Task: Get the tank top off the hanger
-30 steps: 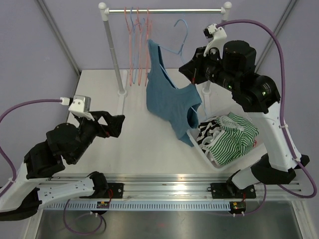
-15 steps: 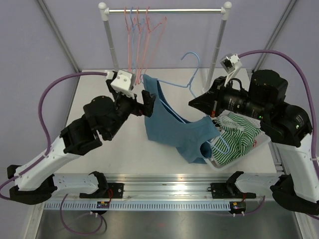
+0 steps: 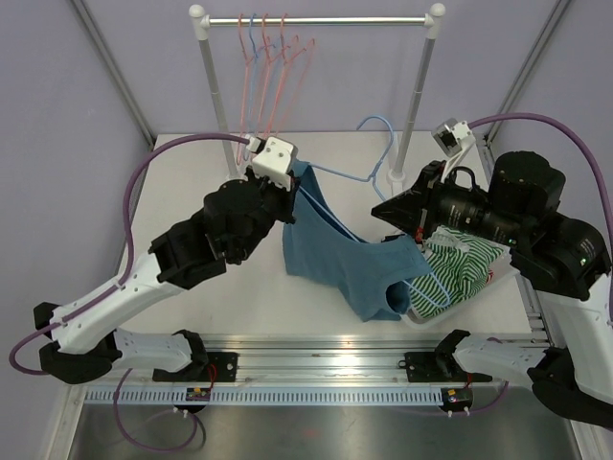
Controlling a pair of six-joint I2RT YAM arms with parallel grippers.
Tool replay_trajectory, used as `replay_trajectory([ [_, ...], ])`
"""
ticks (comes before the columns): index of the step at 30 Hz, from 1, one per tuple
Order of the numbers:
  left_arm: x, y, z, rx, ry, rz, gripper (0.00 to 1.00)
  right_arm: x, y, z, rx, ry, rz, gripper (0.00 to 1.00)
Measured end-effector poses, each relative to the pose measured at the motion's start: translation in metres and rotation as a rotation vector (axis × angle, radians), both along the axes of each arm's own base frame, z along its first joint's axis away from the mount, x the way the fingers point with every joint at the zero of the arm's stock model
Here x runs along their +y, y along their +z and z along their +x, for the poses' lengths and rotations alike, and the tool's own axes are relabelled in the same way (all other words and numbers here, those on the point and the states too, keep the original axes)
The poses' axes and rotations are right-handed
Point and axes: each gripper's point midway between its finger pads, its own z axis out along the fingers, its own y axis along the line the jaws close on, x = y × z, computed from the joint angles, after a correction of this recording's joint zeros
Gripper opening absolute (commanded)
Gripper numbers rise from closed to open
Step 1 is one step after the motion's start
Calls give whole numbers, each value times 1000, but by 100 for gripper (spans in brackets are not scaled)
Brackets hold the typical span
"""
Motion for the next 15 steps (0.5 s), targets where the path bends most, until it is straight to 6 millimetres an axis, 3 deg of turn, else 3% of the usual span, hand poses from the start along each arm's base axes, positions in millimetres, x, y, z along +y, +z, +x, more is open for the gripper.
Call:
replay_trajectory([
  [1, 2, 1, -1, -1, 3, -5, 0, 0, -3, 1, 0, -2, -7, 0],
  [6, 31, 6, 0, 2, 102, -31, 0, 5, -23, 0, 6, 44, -56, 0],
  [11, 95, 1, 8, 43, 310, -75, 0, 6, -50, -17, 0, 144, -92, 0],
  [15, 148, -15, 8, 89, 457, -116, 0, 2, -54, -36, -59, 215, -60, 0],
])
